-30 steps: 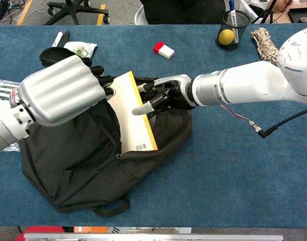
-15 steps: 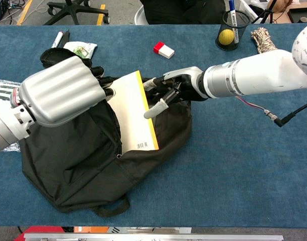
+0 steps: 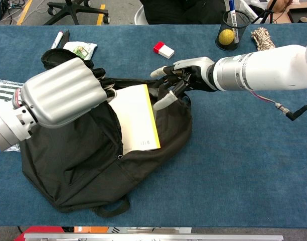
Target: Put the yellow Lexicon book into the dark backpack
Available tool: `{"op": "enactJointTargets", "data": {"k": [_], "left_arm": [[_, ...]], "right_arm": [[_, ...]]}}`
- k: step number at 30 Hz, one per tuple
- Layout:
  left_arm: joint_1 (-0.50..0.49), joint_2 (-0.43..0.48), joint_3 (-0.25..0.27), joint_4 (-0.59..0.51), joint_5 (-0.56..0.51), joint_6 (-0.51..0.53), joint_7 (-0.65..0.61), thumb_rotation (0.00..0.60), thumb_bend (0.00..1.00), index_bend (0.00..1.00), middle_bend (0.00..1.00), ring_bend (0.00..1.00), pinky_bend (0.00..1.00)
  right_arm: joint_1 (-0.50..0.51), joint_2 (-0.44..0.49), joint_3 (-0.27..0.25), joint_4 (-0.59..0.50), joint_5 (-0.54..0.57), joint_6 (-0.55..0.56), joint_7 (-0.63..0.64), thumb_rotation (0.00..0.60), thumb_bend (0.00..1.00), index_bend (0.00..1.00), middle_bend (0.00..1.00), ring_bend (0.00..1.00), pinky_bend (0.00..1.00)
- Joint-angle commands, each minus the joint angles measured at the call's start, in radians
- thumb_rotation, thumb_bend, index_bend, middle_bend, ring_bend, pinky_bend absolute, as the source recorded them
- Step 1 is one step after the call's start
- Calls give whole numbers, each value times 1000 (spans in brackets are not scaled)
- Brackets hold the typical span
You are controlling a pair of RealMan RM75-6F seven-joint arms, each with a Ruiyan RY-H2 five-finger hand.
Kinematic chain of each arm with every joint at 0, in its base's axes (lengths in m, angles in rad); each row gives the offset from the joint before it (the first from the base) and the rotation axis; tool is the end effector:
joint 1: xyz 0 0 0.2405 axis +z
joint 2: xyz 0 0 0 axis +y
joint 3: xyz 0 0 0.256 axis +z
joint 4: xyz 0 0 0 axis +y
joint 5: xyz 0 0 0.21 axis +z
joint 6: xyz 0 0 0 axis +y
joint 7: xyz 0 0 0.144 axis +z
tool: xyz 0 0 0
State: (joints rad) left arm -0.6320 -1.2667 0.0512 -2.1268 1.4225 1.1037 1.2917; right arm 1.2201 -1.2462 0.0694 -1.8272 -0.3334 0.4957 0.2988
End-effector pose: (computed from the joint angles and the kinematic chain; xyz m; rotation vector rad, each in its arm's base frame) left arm -0.0905 0.2082 0.0403 -2.1851 0.0414 -0.6803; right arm -0.0699 -0.3252 -0.0071 1.6217 -2.2139 0.6949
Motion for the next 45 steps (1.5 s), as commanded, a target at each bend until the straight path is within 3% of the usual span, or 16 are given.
{"op": "enactJointTargets", "data": {"k": [1,6,10,15,22,29,34,45], "left_arm": [[-1,-2,-1,1,0,-2,1,600,341,423,358,344,444],[-10,-10,-5,0,-6,-17,1,600,340,396,340,328,442],[-24,-27,-16,-1,0,-29,-11,600,340,247,236,298,407],[-35,-52,-30,-7,1,-35,-24,600,336,104,92,181,365],[-45,-72,-39,-18,1,-34,-4,600,328,57,47,136,346],[-25,-52,-57,-22,-31,21,-7,600,328,58,52,136,327],[2,-5,-70,7,-58,60,-101,600,328,61,60,138,324],[115,157,-99,183,-148,124,-590,600,328,68,78,138,319]], "right_arm": [[-56,35,18,-60,-46,120,-2,600,0,0,147,49,135],[-146,112,44,-118,-111,236,6,600,0,0,153,49,135],[-210,192,71,-136,-150,249,34,600,0,0,154,49,135],[-272,264,91,-133,-187,227,56,600,0,0,154,49,135],[-330,301,117,-117,-222,193,79,600,0,0,154,49,135],[-370,315,100,-109,-291,232,6,600,48,0,154,49,135],[-414,322,63,-109,-367,308,-82,600,208,0,165,52,135],[-579,335,-56,-71,-646,524,-298,600,225,45,187,72,144]]}}
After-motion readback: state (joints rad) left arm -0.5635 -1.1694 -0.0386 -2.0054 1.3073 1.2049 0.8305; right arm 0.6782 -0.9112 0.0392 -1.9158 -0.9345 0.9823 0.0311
